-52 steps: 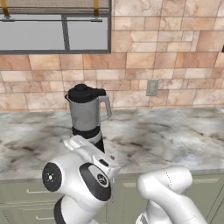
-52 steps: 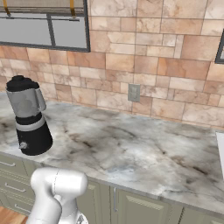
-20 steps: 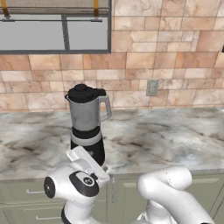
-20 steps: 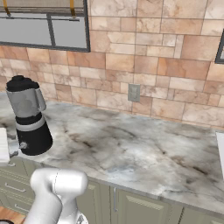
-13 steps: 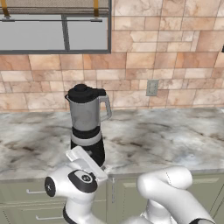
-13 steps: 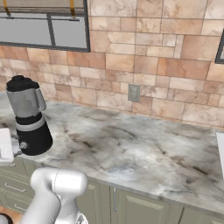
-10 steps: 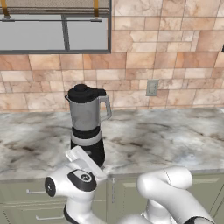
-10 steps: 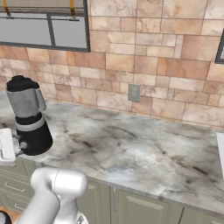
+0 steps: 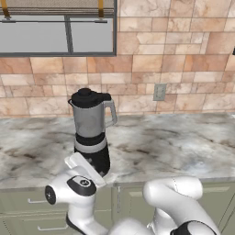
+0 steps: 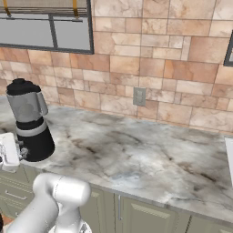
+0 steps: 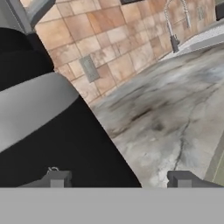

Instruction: Grab the lemon and garlic from the fridge, place them in the blender, close the lid, and turn on the blender to create a marinade.

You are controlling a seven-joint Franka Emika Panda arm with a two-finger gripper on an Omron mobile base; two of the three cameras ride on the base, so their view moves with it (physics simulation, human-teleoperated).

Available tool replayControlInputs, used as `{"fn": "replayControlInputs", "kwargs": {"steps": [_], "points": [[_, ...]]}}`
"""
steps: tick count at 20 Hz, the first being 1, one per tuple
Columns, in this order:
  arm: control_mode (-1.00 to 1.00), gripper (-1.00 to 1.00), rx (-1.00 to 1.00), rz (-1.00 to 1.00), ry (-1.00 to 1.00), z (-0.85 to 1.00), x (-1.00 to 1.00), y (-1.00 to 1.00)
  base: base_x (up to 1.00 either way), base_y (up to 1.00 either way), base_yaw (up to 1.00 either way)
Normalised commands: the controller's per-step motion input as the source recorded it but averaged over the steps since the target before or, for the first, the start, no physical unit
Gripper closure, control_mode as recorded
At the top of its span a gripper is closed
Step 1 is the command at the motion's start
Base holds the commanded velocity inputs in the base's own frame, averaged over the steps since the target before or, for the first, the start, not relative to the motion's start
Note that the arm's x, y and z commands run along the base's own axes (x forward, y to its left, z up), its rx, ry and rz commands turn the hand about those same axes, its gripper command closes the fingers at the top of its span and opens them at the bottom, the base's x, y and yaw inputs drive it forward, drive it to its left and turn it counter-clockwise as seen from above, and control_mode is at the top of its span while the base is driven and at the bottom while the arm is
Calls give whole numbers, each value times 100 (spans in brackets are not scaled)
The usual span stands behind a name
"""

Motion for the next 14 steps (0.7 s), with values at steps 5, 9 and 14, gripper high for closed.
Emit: {"fn": "replayControlInputs", "kwargs": {"steps": [5, 9, 14], "points": [[-100, -100, 0, 0, -2, -16, 32, 20, 0, 0, 0], [-100, -100, 0, 0, -9, -11, 21, 6, 0, 0, 0], [-100, -100, 0, 0, -23, -1, -1, 0, 0, 0, 0]]}}
